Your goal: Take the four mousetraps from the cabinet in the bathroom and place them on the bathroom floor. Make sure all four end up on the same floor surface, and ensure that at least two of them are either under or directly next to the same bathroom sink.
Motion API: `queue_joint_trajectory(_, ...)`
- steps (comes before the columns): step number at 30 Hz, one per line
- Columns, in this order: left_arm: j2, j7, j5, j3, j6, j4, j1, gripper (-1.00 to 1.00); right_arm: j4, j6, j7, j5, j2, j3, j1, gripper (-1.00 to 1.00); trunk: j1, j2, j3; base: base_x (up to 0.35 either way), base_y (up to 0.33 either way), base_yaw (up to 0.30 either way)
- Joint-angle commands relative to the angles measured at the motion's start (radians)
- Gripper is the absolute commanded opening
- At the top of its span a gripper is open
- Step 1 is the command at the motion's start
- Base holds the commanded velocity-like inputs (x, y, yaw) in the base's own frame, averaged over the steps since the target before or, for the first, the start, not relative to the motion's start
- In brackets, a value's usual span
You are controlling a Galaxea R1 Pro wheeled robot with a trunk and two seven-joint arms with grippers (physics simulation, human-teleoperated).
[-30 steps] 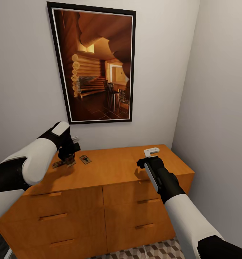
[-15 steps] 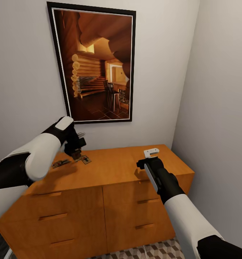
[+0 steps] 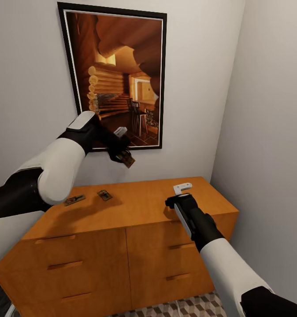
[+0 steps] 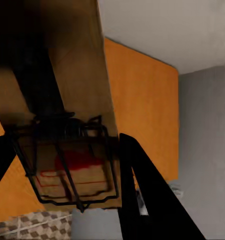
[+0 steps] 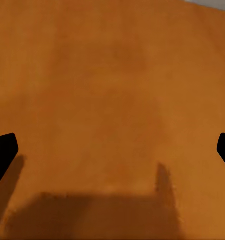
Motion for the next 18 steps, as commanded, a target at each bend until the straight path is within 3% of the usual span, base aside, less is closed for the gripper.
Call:
queue_joint_trajectory(1,-0.002,0.008,0.041,0.002,0.007,-0.026,-0.001,-1.00,0.000,0.006,0.000,0.007,0.000,0.012,-0.001,1.00,0.000,-0.001,-0.001,0.000,0.000,0.000)
queue_joint_trajectory(4,-0.005,0.008,0.128,0.002,0.008,-0.074,-0.002,-1.00,0.001,0.005,-0.001,0.007,0.001,0.024,-0.001,1.00,0.000,-0.001,-0.001,0.000,0.000,0.000)
queue_joint_trajectory(6,-0.007,0.006,0.235,0.000,0.009,-0.128,0.000,-1.00,0.002,0.004,-0.001,0.006,0.002,0.030,-0.001,1.00,0.000,-0.001,-0.001,0.000,0.000,0.000)
queue_joint_trajectory(7,-0.008,0.006,0.265,-0.001,0.009,-0.141,0.001,-1.00,0.002,0.004,-0.001,0.006,0.002,0.030,-0.001,1.00,0.000,-0.001,-0.001,0.000,0.000,0.000)
queue_joint_trajectory(9,-0.009,0.004,0.386,-0.002,0.008,-0.187,0.005,-1.00,0.002,0.004,-0.001,0.006,0.003,0.032,-0.001,1.00,0.000,-0.001,-0.001,0.000,0.000,0.000)
queue_joint_trajectory(13,-0.015,0.002,0.540,-0.009,0.007,-0.258,0.010,-1.00,0.002,-0.004,0.000,0.004,0.004,0.034,0.000,1.00,0.000,-0.001,-0.001,0.000,0.000,0.000)
queue_joint_trajectory(15,-0.019,0.001,0.592,-0.036,0.007,-0.296,0.013,-1.00,0.001,-0.017,0.000,0.004,0.004,0.035,0.000,1.00,0.000,-0.001,-0.001,0.000,0.000,0.000)
queue_joint_trajectory(17,-0.021,-0.005,0.639,-0.090,0.005,-0.335,0.021,-1.00,0.001,-0.031,0.001,0.004,0.004,0.042,0.001,1.00,0.000,-0.001,-0.001,0.000,0.000,0.000)
queue_joint_trajectory(18,-0.022,-0.017,0.674,-0.136,0.003,-0.359,0.026,-1.00,0.000,-0.039,0.001,0.003,0.004,0.052,0.001,1.00,0.000,-0.001,-0.001,0.000,0.000,0.000)
